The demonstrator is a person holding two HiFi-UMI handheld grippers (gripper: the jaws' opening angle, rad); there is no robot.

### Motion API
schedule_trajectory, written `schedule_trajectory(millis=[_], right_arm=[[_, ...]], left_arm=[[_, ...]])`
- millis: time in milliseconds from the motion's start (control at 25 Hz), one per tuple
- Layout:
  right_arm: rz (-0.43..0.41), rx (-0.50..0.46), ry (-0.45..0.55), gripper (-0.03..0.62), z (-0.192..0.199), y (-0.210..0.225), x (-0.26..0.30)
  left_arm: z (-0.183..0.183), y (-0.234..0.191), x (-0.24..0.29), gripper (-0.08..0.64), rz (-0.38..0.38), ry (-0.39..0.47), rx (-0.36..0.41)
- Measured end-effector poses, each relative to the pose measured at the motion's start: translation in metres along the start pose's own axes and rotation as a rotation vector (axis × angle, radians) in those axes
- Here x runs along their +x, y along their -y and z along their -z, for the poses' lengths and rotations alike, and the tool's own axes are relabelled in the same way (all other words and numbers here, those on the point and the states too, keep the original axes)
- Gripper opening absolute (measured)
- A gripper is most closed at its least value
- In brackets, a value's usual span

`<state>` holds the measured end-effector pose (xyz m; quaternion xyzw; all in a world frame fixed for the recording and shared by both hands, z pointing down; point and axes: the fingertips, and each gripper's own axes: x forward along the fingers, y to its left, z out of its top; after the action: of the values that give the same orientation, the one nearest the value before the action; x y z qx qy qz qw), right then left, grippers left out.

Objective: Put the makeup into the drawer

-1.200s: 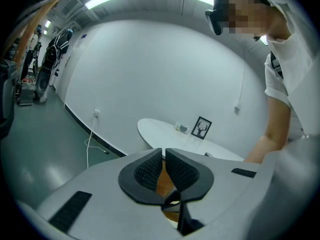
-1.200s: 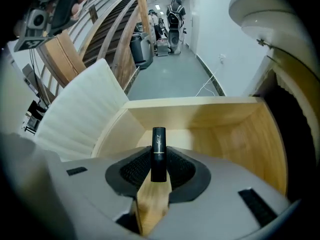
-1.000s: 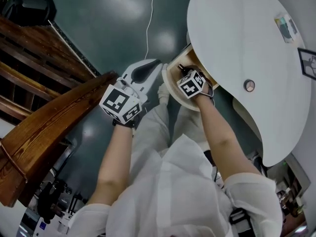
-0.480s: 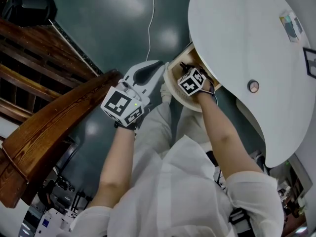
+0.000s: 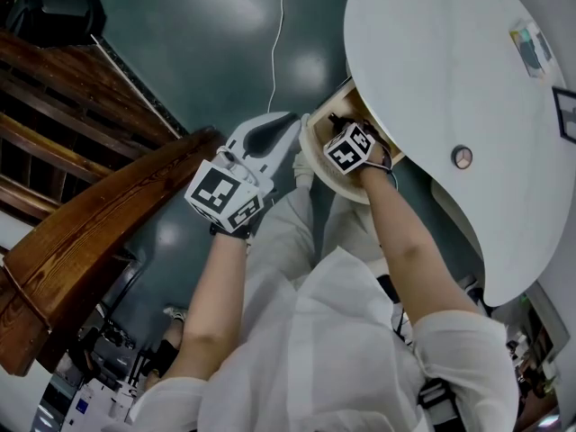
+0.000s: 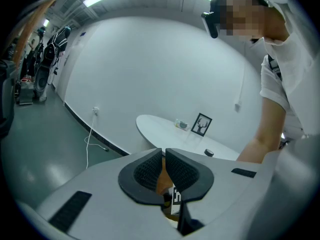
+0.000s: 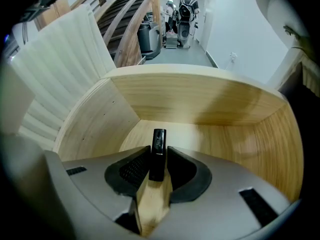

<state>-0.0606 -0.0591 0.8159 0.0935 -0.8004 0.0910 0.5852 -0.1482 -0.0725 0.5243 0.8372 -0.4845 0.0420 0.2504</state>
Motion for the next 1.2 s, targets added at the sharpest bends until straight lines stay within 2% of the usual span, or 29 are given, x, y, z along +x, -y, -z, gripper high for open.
schedule_trajectory(millis=[360, 760, 1080, 1200], right_arm=[[0.024, 0.026, 0.031, 0.092, -0.011, 0.004, -0.031], [0.037, 0.085, 0.085, 0.085, -0.019, -0.009, -0.091], [0.086, 0.151, 0.223, 0.055, -0.035, -0.010, -0.163], [0.099, 0.214, 0.296, 0.046, -0.037, -0.003, -0.197]], left_arm=[[-0.013, 0.007, -0.003, 0.031, 0.005, 0.025, 0.011], [-0.048, 0.019, -0.011, 0.031, 0.011, 0.071, 0.046], [-0.073, 0.034, -0.015, 0.031, 0.036, 0.100, 0.074], [-0.083, 0.044, -0.010, 0.031, 0.057, 0.105, 0.089]])
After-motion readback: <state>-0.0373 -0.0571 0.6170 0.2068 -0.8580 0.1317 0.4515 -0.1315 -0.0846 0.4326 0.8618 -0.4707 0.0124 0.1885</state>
